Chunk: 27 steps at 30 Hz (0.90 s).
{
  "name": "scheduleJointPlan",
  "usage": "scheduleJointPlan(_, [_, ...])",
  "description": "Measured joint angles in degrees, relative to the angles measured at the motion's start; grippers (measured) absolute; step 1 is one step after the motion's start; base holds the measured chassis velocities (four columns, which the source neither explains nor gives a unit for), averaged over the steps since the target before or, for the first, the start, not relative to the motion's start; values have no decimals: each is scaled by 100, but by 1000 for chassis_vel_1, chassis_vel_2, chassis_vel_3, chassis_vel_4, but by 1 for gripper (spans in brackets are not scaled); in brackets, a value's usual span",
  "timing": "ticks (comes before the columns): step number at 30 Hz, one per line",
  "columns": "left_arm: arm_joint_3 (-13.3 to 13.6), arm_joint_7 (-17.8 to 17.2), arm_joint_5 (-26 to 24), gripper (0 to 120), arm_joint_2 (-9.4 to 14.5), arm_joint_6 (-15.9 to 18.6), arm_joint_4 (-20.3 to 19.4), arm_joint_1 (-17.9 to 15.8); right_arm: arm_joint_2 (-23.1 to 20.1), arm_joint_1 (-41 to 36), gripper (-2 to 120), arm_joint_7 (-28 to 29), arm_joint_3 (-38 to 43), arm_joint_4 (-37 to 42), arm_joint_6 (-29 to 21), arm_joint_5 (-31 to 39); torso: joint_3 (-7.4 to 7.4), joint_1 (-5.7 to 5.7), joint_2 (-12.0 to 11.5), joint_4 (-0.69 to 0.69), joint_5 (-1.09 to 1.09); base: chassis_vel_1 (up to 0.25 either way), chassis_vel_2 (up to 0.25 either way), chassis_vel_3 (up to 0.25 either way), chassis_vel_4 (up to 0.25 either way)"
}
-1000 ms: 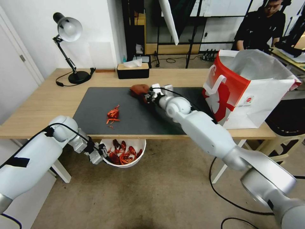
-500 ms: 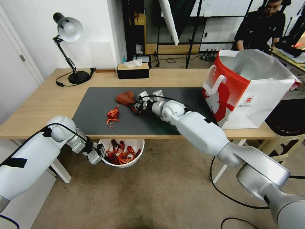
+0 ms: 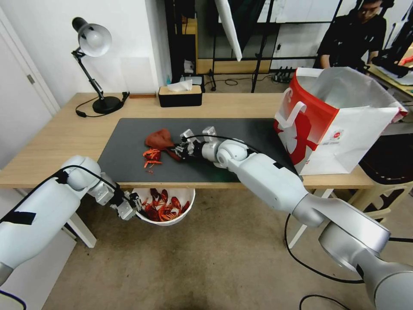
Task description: Sweep shrimp from table into container with towel, then put container into takeout bag.
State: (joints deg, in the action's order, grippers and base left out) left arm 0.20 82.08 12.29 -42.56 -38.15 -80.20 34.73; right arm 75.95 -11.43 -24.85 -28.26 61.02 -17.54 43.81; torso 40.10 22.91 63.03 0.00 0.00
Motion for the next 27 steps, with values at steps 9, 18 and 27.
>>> scheduleJointPlan(9, [-1,1,-33,0,35,-12,69,-42,-64,-36,7,-483,-8,12,100,-163,0,0,0,0,1,0,0,0,0])
scheduleJointPlan(18, [-10,2,-65,0,85,-23,81,-45,-177,-99,7,-918,-45,162,155,-259,1,0,0,1,1,0,0,0,0])
scheduleJointPlan(27, [-119,9,-73,0,97,-48,112,35,-495,-161,7,-1052,-172,648,107,-207,1,1,0,1,0,0,0,0,0])
